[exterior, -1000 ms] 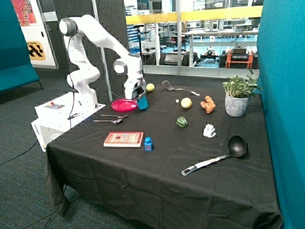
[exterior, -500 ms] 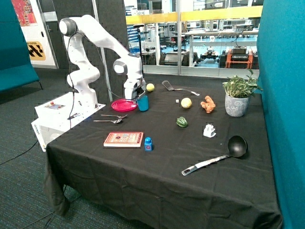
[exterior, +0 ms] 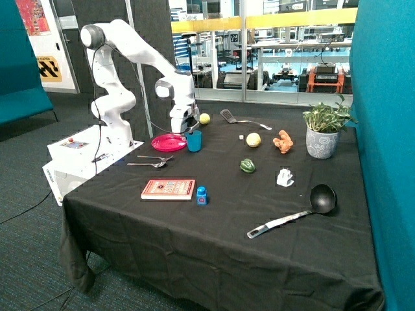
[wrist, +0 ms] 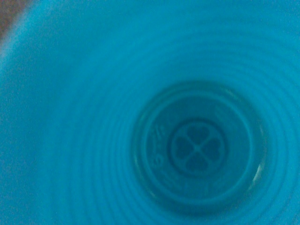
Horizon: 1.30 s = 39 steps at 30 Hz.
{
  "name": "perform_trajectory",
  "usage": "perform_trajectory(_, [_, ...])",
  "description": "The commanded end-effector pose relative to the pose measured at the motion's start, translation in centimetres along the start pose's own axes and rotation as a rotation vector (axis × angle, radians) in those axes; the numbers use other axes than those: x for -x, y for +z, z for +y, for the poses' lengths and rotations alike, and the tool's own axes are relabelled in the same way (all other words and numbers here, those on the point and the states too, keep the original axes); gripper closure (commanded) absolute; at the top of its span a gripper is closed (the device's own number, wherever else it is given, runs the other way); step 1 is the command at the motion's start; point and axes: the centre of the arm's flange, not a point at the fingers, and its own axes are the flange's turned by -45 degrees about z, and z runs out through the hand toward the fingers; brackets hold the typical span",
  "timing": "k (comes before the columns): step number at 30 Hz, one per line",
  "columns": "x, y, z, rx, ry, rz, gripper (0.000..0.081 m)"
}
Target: Set the table
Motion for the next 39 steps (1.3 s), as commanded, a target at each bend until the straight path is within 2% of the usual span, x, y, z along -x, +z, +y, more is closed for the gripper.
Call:
perform_trajectory(1, [-1.7,-1.1,-0.2,-0.0014,-0.016,-0.0094,0.0243])
perform_trajectory(18, [-1.6,-2.6,-0.2,-0.0014,-0.023,-0.0094,0.0259])
perform_trajectory(29, [-0.2,-4.9,1.2,-0.0014,-0.023,-0.0094,0.0272])
perform_trajectory(39, [0.9,-7.4,1.1,-0.0016,-0.062,-0.0094,0.0287])
